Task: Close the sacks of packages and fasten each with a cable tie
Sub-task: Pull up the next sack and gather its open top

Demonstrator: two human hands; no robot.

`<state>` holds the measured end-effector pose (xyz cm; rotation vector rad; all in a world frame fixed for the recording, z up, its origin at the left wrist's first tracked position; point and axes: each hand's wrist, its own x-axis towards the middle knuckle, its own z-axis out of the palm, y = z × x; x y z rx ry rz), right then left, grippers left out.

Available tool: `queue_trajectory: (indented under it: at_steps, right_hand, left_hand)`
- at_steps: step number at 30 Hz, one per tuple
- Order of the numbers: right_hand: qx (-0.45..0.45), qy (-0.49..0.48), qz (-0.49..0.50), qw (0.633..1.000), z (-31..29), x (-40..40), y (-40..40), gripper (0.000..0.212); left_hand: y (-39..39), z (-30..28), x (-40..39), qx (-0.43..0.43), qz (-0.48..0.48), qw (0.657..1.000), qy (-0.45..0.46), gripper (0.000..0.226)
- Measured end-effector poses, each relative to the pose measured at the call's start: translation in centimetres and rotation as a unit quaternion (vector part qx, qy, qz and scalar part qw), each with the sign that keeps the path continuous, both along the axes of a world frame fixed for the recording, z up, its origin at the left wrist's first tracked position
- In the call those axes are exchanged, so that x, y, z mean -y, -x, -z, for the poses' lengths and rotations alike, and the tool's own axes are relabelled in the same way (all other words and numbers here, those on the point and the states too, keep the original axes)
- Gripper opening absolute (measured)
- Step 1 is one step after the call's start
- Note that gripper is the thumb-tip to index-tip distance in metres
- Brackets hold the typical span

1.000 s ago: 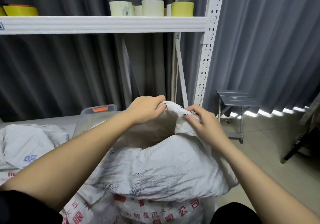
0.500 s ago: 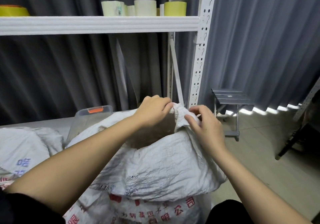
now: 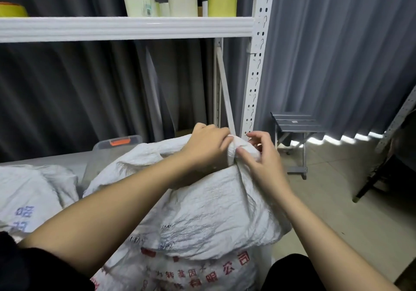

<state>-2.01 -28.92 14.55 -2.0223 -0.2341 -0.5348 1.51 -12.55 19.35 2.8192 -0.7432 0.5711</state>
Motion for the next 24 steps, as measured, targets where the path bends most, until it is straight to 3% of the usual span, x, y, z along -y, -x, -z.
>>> queue_trajectory:
  at_steps: [1, 3, 5, 7, 10, 12, 13, 16, 18, 20, 22, 24]
  right_hand:
    - [0.03, 0.064, 0.042, 0.997, 0.5, 0.0, 0.2, 0.029]
    - [0.081, 0.093, 0.08, 0.989, 0.9, 0.2, 0.4, 0.014]
    - [0.067, 0.008, 0.035, 0.997, 0.4, 0.6, -0.2, 0.005]
    - [-0.017, -0.078, -0.054, 0.995, -0.6, 1.1, -0.6, 0.013]
    - [-0.112, -0.189, -0.166, 0.961, -1.5, 2.1, -1.0, 0.017]
    - [-0.149, -0.276, -0.202, 0.928, -1.3, 2.2, -1.0, 0.024]
    - [-0.148, -0.284, -0.187, 0.929, -1.0, 2.2, -1.0, 0.026]
    - [-0.053, -0.107, -0.024, 0.993, 0.3, 1.8, -0.4, 0.029]
    - [0.004, 0.043, 0.093, 0.995, 0.9, 1.8, 0.6, 0.027]
    - [0.017, 0.116, 0.143, 0.983, 1.1, 2.1, 1.2, 0.019]
    - [0.002, 0.085, 0.136, 0.987, 1.0, 2.5, 0.8, 0.014]
    - [-0.035, -0.061, 0.074, 0.995, 0.5, 2.8, 0.0, 0.008]
  left_hand:
    - [-0.4, -0.1, 0.0, -0.034, -0.012, 0.999, 0.019, 0.028]
    - [-0.8, -0.4, 0.1, -0.082, -0.031, 0.996, 0.026, 0.033]
    - [-1.0, -0.4, 0.2, -0.057, -0.031, 0.998, 0.01, 0.033]
    - [-0.4, -0.2, 0.0, 0.011, 0.001, 1.0, 0.029, 0.024]
    - [0.4, 0.4, 0.1, 0.106, 0.083, 0.99, -0.036, 0.035]
    - [0.5, 0.8, 0.5, 0.108, 0.078, 0.988, -0.074, 0.032]
    - [0.5, 0.8, 0.8, 0.096, 0.063, 0.99, -0.082, 0.029]
    - [0.1, 0.7, 1.1, 0.086, 0.026, 0.992, -0.093, 0.025]
    - [-0.3, 0.6, 0.9, 0.068, 0.008, 0.995, -0.066, 0.024]
    - [-0.4, 0.4, 1.0, 0.043, -0.001, 0.998, -0.052, 0.023]
    - [-0.7, 0.4, 1.2, 0.031, -0.002, 0.998, -0.055, 0.023]
    - [-1.0, 0.4, 1.2, 0.026, 0.007, 0.999, -0.031, 0.02]
